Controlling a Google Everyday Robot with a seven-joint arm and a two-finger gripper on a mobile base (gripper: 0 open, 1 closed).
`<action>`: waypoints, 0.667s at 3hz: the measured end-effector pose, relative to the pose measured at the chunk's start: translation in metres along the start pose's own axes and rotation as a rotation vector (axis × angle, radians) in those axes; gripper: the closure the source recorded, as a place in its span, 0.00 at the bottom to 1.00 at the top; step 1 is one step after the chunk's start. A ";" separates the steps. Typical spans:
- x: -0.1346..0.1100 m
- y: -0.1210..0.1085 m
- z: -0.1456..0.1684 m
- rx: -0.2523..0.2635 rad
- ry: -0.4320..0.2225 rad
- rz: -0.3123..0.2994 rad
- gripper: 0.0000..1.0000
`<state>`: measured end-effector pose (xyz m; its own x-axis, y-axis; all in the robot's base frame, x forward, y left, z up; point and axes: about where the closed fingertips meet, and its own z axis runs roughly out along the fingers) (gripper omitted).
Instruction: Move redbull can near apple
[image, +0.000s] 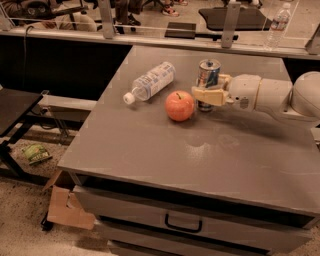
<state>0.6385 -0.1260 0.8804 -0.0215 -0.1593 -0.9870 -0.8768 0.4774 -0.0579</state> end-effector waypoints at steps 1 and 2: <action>-0.001 -0.005 -0.011 0.055 0.007 -0.028 0.25; -0.001 -0.004 -0.019 0.081 0.012 -0.016 0.03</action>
Offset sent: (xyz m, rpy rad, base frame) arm -0.0108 -0.0330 0.0047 -0.0199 -0.0114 -0.1239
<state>0.6331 -0.1441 0.8844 -0.0137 -0.1777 -0.9840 -0.8355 0.5427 -0.0863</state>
